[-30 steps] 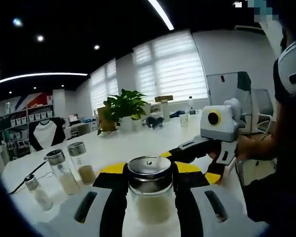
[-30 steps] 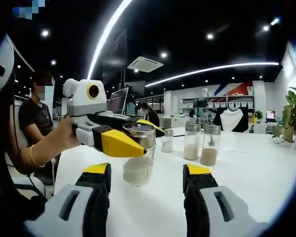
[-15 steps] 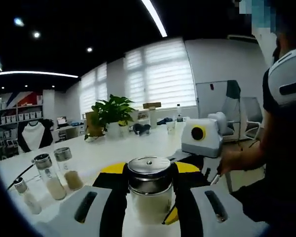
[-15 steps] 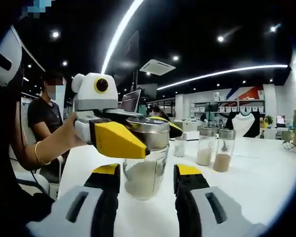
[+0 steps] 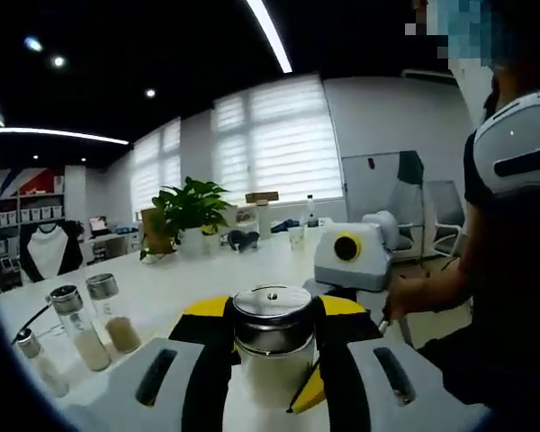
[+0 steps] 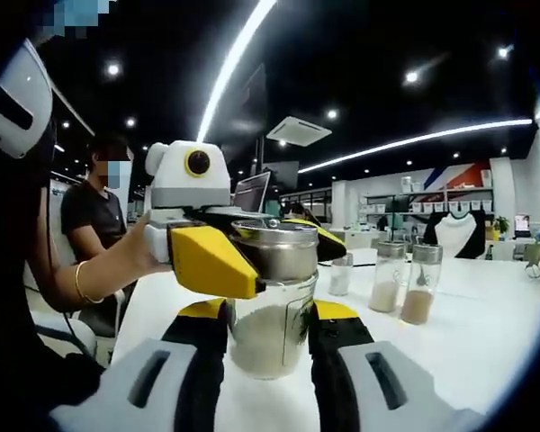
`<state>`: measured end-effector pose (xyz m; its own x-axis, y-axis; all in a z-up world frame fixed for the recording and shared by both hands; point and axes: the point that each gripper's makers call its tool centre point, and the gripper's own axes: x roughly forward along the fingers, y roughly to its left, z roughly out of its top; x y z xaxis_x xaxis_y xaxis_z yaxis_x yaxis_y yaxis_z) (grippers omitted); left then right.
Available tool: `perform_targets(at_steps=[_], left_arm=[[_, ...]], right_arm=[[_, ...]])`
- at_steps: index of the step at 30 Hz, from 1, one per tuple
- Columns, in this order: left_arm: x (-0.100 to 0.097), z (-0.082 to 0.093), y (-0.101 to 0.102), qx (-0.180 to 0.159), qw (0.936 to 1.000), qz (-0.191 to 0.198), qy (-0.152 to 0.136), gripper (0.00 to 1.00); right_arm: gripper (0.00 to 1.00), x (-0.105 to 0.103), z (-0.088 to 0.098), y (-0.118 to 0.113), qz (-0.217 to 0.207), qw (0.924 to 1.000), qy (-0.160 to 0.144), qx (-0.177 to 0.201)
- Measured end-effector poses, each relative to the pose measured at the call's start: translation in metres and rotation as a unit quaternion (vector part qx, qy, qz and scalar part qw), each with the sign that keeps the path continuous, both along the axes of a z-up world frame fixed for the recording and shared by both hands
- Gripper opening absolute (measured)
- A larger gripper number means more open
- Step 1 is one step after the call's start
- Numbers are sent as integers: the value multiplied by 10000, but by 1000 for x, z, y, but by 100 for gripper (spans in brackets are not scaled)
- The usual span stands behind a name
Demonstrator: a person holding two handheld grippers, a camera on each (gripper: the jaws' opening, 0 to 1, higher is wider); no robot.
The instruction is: Rotate the seasoning bottle until the label or dispensing opening points toward the visible target arrow and the bottle remains upright within the marked orientation range
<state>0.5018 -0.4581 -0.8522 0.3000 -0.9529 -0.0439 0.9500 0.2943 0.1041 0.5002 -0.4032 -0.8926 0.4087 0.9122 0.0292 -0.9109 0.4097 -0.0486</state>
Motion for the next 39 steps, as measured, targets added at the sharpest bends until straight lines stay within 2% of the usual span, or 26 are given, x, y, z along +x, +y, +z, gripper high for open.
perform_targets(at_steps=[3, 6, 10, 14, 17, 20, 21, 23, 24, 25, 28, 31, 33, 36, 38, 39], left_arm=[[1, -4, 1, 135, 9999, 31, -60, 37], [3, -6, 1, 197, 9997, 101, -72, 37], [9, -1, 3, 17, 9997, 233, 41, 37], [16, 1, 6, -122, 9987, 468, 163, 37], [21, 1, 7, -116, 9978, 649, 39, 37], [26, 1, 9, -118, 9957, 913, 57, 36], [28, 0, 9, -97, 9947, 1022, 51, 36], [31, -3, 9, -74, 9928, 1199, 30, 36], [33, -4, 8, -158, 9921, 1247, 1, 36], [36, -5, 9, -301, 9899, 1372, 197, 36], [40, -7, 11, -386, 9867, 1554, 266, 37], [43, -7, 16, -602, 9777, 1975, 376, 37], [44, -3, 17, -778, 9720, 2212, 168, 37], [44, -4, 17, -915, 9663, 2397, 217, 40], [46, -5, 21, -998, 9592, 2621, 352, 39], [47, -6, 23, -973, 9565, 2734, 291, 39]], right_arm=[[32, 3, -3, 2, -119, 9996, -134, -226], [32, 7, -4, 3, -170, 9996, -52, -216], [32, 13, 1, 3, -390, 9991, -130, -78], [32, 25, 4, 0, -779, 9967, -180, -136], [32, 31, 4, 0, -933, 9953, -226, -133], [32, 37, 4, -1, -1156, 9933, -83, 39], [32, 43, 1, -6, -1481, 9889, -96, -17], [32, 47, 0, -8, -1753, 9840, -260, -198], [32, 48, 1, -7, -1854, 9824, -205, -41], [32, 49, 0, -7, -1943, 9808, -149, 53], [32, 52, -1, -6, -2107, 9773, -185, 72], [32, 56, 0, -8, -2297, 9727, -118, 298], [32, 58, 2, -8, -2399, 9698, -213, 393], [32, 59, 4, -7, -2511, 9666, -367, 356], [32, 60, 3, -7, -2594, 9641, -455, 321], [32, 59, 3, -8, -2614, 9636, -459, 323]])
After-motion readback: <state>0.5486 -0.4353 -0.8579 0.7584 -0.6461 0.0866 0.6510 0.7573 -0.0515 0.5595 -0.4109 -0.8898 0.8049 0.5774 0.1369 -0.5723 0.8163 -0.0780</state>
